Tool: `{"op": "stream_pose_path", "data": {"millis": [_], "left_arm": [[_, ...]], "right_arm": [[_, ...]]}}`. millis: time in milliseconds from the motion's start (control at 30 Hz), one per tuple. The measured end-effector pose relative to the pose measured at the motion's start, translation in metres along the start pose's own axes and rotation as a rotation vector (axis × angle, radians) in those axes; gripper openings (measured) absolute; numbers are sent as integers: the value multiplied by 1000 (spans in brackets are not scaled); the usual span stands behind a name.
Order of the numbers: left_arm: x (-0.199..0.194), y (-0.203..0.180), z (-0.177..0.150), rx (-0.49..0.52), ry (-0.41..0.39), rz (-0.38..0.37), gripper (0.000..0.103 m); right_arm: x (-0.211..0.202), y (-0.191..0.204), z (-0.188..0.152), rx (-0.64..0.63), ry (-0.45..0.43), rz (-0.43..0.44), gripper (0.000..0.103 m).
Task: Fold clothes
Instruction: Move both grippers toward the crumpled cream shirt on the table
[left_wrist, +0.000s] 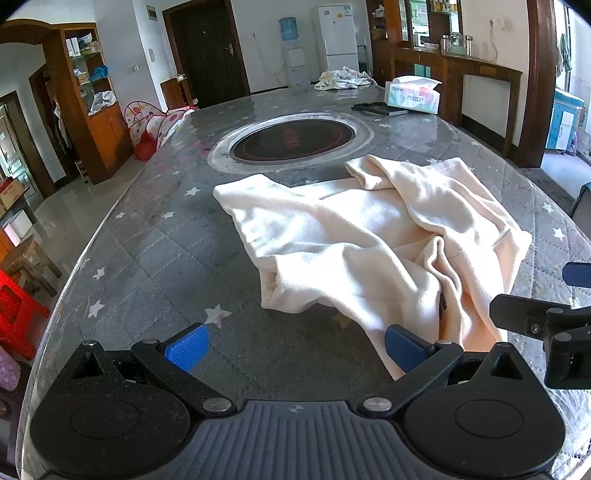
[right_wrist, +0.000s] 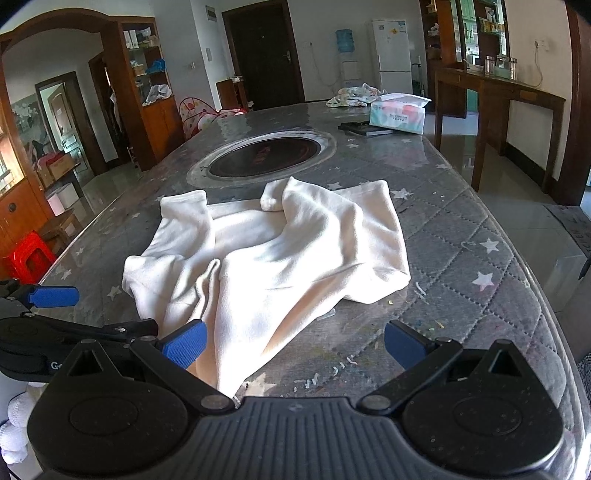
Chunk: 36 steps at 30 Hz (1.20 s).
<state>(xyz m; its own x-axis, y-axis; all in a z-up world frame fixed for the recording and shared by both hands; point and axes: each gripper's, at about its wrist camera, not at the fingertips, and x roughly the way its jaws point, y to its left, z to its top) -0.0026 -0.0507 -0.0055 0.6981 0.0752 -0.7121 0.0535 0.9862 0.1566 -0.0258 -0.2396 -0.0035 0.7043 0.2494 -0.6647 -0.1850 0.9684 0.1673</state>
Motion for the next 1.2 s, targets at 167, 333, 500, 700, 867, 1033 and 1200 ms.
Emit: {"op": "stream_pose_path", "data": {"millis": [167, 333, 500, 700, 867, 1033, 1200], "left_arm": [[1, 0, 1, 1, -2, 4, 103], [2, 1, 5, -2, -4, 8, 103], [5, 5, 10, -11, -10, 15, 103], [7, 10, 17, -20, -17, 23, 103], [6, 13, 24, -24, -31, 23, 103], [8, 14, 30, -24, -38, 26, 103], [9, 14, 36, -21, -45, 26, 103]], "right_arm": [[2, 0, 1, -1, 3, 2, 103], [6, 0, 4, -5, 2, 6, 103], [9, 1, 9, -16, -5, 10, 103], [14, 1, 16, -26, -11, 13, 103], [16, 2, 23, -41, -20, 24, 103], [20, 3, 28, -53, -22, 26, 103], [23, 4, 32, -57, -24, 30, 103]]}}
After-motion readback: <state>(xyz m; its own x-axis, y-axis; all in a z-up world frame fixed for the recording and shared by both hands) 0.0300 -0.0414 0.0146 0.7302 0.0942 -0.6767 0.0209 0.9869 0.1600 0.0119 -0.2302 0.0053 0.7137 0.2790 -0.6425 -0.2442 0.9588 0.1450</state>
